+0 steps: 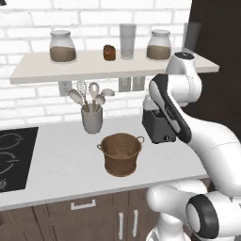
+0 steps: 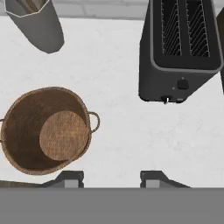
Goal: Open the cabinet, pick up the bread from the cabinet and place it in the basket. Then move the basket to the dining counter.
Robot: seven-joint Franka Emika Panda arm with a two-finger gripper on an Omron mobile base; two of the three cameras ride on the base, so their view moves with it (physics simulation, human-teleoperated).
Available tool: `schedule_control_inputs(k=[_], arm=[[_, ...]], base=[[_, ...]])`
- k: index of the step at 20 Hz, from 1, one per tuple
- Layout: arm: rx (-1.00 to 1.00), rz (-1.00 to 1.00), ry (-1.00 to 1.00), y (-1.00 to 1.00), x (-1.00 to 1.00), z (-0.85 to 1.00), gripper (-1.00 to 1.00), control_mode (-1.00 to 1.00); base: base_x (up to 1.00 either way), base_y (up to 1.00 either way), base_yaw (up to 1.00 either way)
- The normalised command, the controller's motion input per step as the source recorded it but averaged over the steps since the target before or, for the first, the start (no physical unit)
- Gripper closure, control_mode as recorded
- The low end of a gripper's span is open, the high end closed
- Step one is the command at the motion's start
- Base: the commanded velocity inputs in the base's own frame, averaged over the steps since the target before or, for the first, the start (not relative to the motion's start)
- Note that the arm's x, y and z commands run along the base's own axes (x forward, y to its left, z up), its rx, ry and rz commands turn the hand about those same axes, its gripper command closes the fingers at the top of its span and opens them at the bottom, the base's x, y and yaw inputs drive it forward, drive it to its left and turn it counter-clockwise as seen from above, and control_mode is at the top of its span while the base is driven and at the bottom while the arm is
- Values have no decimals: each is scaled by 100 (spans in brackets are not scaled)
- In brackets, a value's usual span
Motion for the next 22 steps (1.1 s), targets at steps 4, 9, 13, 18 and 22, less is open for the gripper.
schedule_control_inputs(k=[4, 9, 13, 18, 22], arm=[[0, 0, -8, 0, -45, 0, -100, -100], [-3, -4, -3, 21, -74, 3, -100, -100], [-6, -3, -13, 41, -40, 71, -100, -100], [-6, 0, -10, 50, -6, 100, -100, -100], [0, 1, -28, 32, 0, 98, -100, -100]], base=[[0, 0, 0], [0, 0, 0], [0, 0, 0], [0, 0, 0], [0, 0, 0]])
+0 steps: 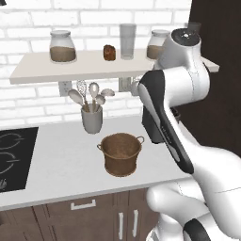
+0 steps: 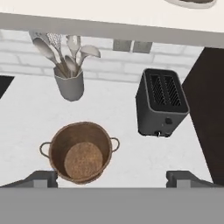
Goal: Open the cabinet, pick up the bread from the cabinet and place it in the basket. Then move the basket to the dining counter.
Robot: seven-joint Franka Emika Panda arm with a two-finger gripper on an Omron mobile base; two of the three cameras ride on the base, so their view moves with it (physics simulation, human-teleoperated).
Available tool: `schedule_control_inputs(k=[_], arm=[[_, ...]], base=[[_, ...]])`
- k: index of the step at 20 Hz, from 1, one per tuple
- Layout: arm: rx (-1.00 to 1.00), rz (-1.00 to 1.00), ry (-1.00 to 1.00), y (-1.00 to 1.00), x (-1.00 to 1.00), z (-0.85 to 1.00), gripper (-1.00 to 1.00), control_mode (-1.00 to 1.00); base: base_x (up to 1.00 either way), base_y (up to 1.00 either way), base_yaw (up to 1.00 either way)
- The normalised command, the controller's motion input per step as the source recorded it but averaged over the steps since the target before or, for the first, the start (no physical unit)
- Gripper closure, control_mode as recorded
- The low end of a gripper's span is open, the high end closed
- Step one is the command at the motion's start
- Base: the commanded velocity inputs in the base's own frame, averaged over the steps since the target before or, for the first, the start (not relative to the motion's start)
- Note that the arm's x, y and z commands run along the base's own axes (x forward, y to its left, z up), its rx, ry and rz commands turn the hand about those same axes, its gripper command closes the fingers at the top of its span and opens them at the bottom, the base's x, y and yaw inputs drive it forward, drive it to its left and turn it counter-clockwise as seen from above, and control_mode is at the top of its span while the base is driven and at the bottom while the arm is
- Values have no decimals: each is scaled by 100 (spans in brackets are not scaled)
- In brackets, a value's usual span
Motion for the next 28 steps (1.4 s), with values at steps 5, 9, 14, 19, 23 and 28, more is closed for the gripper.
schedule_control_inputs(k=[5, 9, 14, 19, 23, 28], arm=[[0, 0, -31, 28, 4, 79, -100, -100], [0, 1, -20, 30, 27, 12, -100, -100], [0, 1, -13, 16, 32, 13, -100, -100], [0, 0, -9, 12, 37, 10, -100, -100], [0, 0, 6, 8, 51, 1, -100, -100], [0, 1, 6, 0, 47, 0, -100, -100]], base=[[0, 0, 0], [0, 0, 0], [0, 0, 0], [0, 0, 0], [0, 0, 0], [0, 0, 0]])
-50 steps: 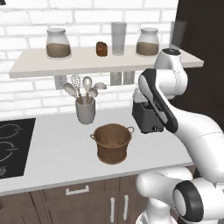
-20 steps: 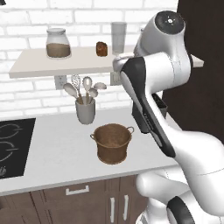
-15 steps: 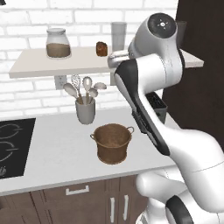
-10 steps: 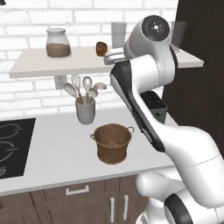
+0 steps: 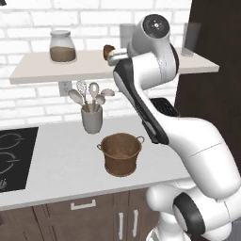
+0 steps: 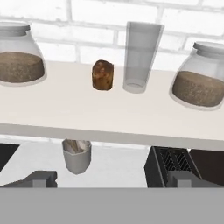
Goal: Open the cabinet, pick up the bread from the cabinet and place it in the basket. Then move the basket to the dining counter.
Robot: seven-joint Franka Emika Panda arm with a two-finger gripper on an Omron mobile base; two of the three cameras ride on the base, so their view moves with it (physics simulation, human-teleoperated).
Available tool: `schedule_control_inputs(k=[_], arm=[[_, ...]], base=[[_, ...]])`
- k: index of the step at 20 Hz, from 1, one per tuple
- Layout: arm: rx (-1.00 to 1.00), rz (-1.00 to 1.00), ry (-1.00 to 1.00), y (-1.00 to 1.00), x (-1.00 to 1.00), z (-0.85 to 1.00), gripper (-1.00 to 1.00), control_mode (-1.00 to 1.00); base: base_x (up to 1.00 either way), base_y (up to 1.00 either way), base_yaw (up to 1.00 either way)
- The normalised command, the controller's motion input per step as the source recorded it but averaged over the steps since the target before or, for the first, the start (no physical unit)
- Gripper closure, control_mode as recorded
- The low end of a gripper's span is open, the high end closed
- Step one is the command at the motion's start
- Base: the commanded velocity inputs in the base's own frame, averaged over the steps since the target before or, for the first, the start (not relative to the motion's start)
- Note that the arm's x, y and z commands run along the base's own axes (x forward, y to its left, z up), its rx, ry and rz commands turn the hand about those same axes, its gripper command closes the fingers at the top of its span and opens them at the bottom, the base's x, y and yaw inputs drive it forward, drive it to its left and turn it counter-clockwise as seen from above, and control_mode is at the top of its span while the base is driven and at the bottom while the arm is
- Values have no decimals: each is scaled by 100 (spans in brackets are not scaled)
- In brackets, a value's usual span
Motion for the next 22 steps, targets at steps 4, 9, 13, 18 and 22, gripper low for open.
schedule_control_inputs(k=[4, 9, 13, 18, 22], arm=[[0, 2, 0, 0, 42, 0, -100, -100], [0, 1, 0, 0, 40, -4, -100, -100], [0, 0, 0, 0, 35, -9, -100, -100], [0, -5, 0, 0, 33, -5, -100, -100], [0, -13, 0, 4, 22, 0, -100, -100]], base=[[0, 0, 0], [0, 0, 0], [0, 0, 0], [0, 0, 0], [0, 0, 0]])
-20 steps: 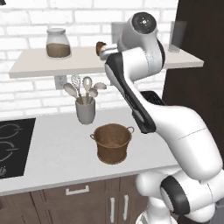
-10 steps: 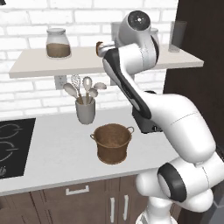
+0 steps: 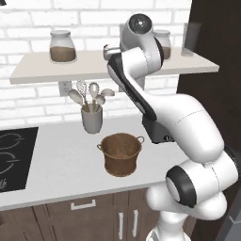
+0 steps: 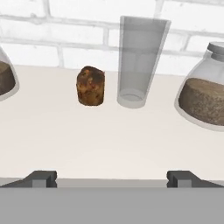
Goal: Open the cabinet, pick up the bread from the cabinet and place it in the basket. Then move the basket to the dining counter.
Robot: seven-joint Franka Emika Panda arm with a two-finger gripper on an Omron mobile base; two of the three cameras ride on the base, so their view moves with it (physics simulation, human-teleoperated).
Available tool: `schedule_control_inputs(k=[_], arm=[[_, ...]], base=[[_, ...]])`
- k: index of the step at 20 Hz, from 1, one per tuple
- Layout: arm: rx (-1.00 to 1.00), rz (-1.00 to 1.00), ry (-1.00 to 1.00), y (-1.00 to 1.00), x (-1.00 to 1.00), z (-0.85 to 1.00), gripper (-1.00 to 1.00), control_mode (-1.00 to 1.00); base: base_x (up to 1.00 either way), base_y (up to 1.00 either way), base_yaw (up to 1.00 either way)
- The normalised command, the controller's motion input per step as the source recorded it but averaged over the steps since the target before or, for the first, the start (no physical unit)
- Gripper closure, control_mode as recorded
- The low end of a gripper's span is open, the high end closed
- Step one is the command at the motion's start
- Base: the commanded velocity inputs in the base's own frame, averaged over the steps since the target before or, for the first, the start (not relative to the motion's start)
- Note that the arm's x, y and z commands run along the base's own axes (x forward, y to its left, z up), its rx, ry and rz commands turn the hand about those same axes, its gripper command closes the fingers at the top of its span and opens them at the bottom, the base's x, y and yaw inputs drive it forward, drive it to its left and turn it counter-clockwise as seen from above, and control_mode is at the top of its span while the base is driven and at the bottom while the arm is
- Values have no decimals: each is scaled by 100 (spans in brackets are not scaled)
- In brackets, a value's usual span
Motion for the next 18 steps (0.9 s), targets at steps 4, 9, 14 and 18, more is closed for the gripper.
schedule_control_inputs(k=[4, 9, 14, 18], arm=[[0, -4, 0, 7, 10, 0, -100, -100], [0, 0, 0, 8, 20, 0, -100, -100], [0, 0, 0, 1, 36, 0, -100, -100], [0, 0, 0, 0, 29, 0, -100, -100]], base=[[0, 0, 0], [0, 0, 0], [0, 0, 0], [0, 0, 0]])
